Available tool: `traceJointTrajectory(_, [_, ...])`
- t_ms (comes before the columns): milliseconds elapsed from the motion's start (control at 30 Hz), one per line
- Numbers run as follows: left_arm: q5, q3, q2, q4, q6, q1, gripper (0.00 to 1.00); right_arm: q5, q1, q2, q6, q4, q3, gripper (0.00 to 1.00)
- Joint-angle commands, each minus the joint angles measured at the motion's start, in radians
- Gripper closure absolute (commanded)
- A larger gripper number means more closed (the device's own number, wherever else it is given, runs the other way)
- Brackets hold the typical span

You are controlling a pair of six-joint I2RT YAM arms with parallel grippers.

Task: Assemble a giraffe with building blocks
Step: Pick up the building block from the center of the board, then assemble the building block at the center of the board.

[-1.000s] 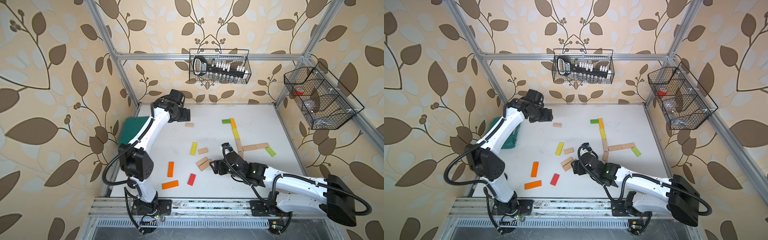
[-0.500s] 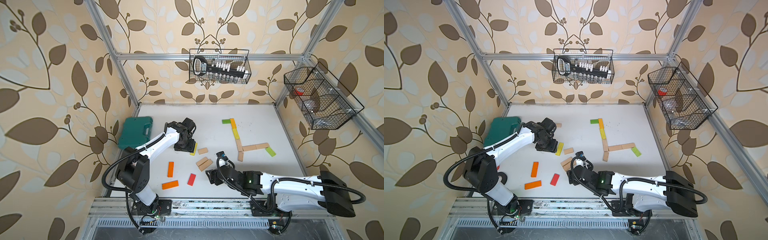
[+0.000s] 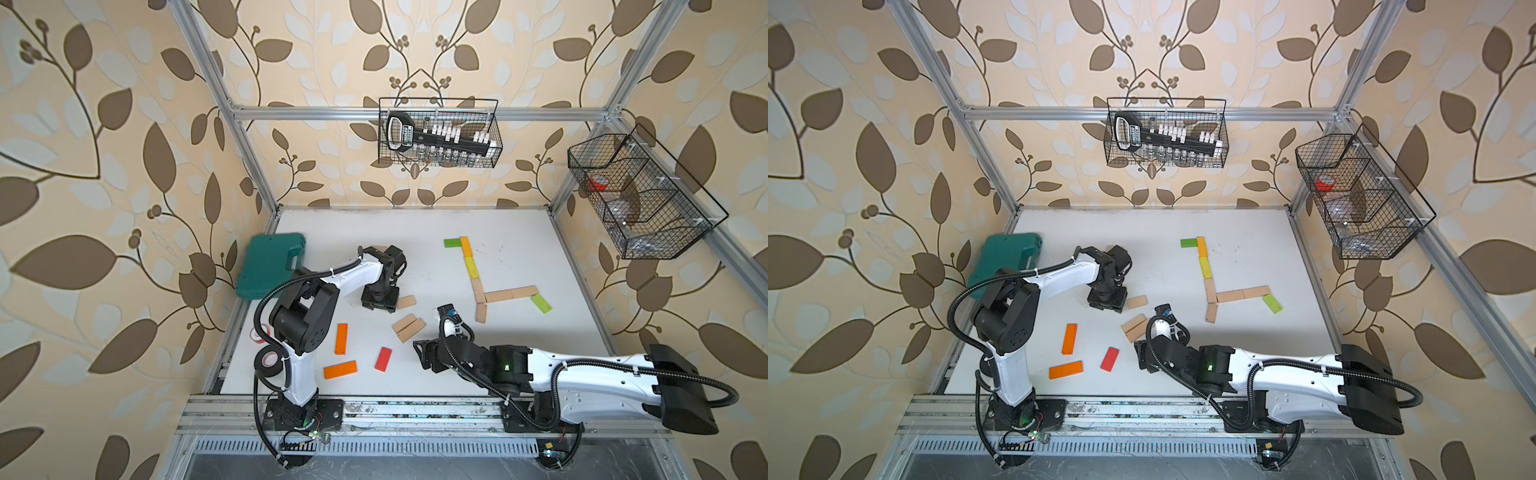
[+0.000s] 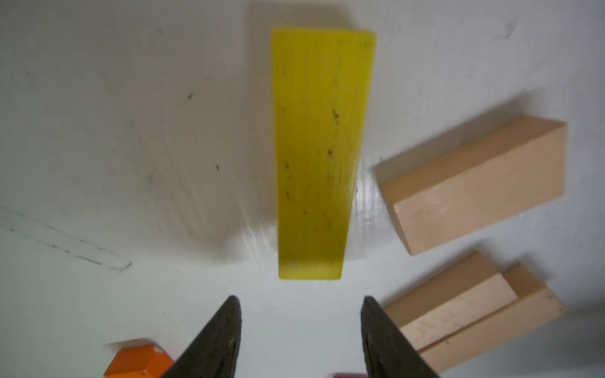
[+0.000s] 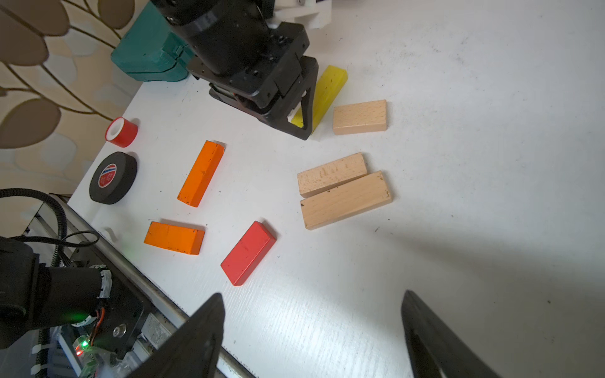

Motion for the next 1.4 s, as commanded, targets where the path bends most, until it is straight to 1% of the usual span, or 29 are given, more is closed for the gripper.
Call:
traceJointTrajectory(0, [-0.036, 0.055, 0.025, -0.008, -0.011, -0.002, 0.43, 0.032, 0.007, -0.025, 0.015, -0.028, -0.022, 0.19])
traceJointTrajectory(233, [-0.072, 0.143, 0.13, -0.036, -0.012, -0.002, 0.5, 0.045, 0.007, -0.034, 0.009, -0.03, -0.034, 0.19])
traceJointTrajectory(400, [-0.07, 0.202, 0.188, -0.054, -0.012, -0.003, 0.6, 0.055, 0.008, -0.046, 0.009, -0.03, -0.049, 0.2])
traceJointTrajectory(567, [-0.1, 0.292, 0.23, -0.091, -0.02, 0.006, 0.75, 0.069, 0.007, -0.073, -0.003, -0.028, -0.063, 0.2])
traceJointTrajectory(733, [-0.118, 0.449, 0.299, -0.152, -0.013, 0.034, 0.79, 0.087, 0.006, -0.099, -0.014, -0.022, -0.078, 0.21])
traceJointTrajectory(933, [-0.109, 0.639, 0.412, -0.219, -0.012, 0.07, 0.8, 0.095, 0.003, -0.113, -0.04, -0.016, -0.088, 0.21])
traceJointTrajectory(1000, [-0.106, 0.689, 0.449, -0.237, -0.01, 0.076, 0.79, 0.094, 0.003, -0.118, -0.043, -0.016, -0.089, 0.21])
traceJointTrajectory(1033, [-0.105, 0.735, 0.465, -0.247, -0.007, 0.08, 0.78, 0.091, 0.003, -0.122, -0.043, -0.017, -0.088, 0.22])
traceJointTrajectory(1100, [-0.103, 0.779, 0.494, -0.263, -0.007, 0.086, 0.73, 0.09, 0.003, -0.13, -0.043, -0.018, -0.086, 0.22])
traceJointTrajectory(1167, [-0.095, 0.818, 0.516, -0.279, -0.007, 0.087, 0.61, 0.091, 0.002, -0.14, -0.048, -0.018, -0.086, 0.22])
traceJointTrajectory(1200, [-0.089, 0.824, 0.517, -0.283, -0.007, 0.087, 0.52, 0.092, 0.003, -0.143, -0.049, -0.018, -0.086, 0.22])
traceJointTrajectory(1233, [-0.072, 0.822, 0.512, -0.286, -0.007, 0.087, 0.41, 0.094, 0.003, -0.147, -0.051, -0.019, -0.087, 0.22])
traceJointTrajectory(1267, [-0.055, 0.804, 0.497, -0.277, -0.007, 0.087, 0.35, 0.097, 0.003, -0.151, -0.053, -0.02, -0.087, 0.22])
traceJointTrajectory(1300, [-0.046, 0.778, 0.479, -0.266, -0.008, 0.087, 0.33, 0.098, 0.003, -0.153, -0.053, -0.022, -0.087, 0.22])
traceJointTrajectory(1367, [-0.033, 0.709, 0.426, -0.227, -0.011, 0.087, 0.32, 0.1, 0.003, -0.161, -0.054, -0.024, -0.09, 0.22])
